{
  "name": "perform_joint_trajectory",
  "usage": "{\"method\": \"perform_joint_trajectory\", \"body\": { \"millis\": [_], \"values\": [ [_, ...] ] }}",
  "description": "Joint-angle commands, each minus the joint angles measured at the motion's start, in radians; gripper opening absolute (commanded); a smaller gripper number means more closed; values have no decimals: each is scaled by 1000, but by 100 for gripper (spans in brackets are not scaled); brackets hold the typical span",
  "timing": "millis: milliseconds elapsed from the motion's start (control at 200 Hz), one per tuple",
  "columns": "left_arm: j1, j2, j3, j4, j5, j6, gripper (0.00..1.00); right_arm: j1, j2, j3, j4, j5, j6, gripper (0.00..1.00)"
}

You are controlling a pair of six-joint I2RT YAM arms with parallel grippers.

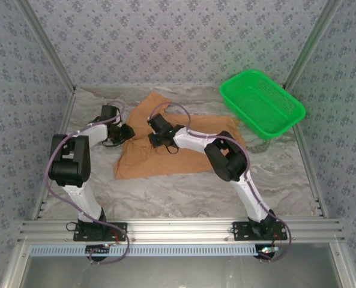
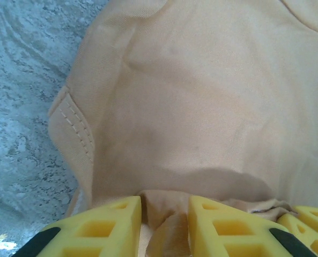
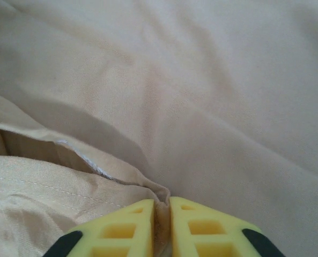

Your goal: Fold the inside-out t-shirt

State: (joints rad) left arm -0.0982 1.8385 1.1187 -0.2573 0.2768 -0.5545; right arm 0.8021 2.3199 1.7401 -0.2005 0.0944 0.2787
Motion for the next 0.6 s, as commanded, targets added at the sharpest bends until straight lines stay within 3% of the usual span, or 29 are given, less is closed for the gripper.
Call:
{"method": "perform_joint_trajectory", "body": {
  "millis": [0,275,595],
  "values": [
    [0,12,35,23,32,-20,29,-20,-32,12,-25,28,-3,14],
    [0,7,45,46,32,-37,39,-56,-78,-31,-12,-45,26,23],
    [-1,-115,-91,108,71,-91,46,-84,-159,-129,111,-225,51,38]
  ]
}}
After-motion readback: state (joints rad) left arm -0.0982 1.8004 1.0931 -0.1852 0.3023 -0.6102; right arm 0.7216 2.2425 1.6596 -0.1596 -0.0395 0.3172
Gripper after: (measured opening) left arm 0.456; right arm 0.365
